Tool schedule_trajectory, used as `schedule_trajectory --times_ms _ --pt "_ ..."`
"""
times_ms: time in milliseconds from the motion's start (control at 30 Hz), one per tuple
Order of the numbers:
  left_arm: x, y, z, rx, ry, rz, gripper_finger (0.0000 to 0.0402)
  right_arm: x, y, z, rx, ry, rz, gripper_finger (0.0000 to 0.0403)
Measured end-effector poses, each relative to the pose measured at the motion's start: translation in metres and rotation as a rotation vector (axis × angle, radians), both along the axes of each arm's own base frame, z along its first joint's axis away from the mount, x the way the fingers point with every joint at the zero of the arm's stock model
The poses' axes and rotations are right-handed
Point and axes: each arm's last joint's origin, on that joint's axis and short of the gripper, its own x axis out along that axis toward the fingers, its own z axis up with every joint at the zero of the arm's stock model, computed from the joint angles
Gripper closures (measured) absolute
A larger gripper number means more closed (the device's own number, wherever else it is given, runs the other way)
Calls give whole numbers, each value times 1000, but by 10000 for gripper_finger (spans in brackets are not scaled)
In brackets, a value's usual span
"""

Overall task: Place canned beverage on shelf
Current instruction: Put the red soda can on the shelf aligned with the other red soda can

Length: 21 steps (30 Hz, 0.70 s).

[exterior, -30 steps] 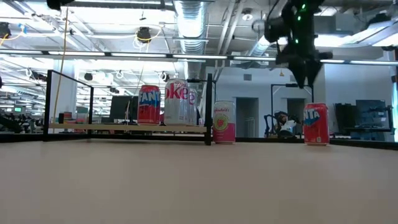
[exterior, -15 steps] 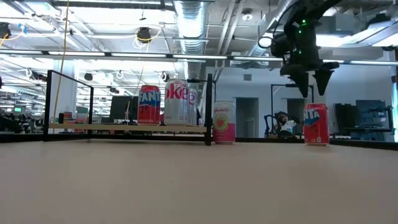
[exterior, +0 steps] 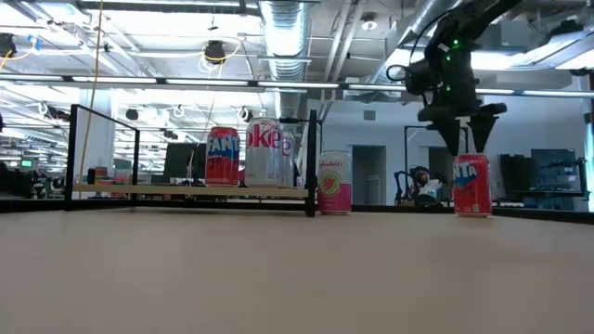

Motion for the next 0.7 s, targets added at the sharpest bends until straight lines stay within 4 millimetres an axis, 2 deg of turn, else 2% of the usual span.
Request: schedule_trajectory --times_ms 167,333,500,700 --pt "7 2 -8 -33 117 21 82 -7 -2 -14 25 -12 -12 73" --pt "9 2 -10 -27 158 25 82 -7 -2 -21 15 -17 -9 73" --pt "10 3 -13 -30 207 81 82 -2 0 -22 14 -35 33 81" --pt "10 4 -13 -43 207 82 82 10 12 -8 1 -51 157 111"
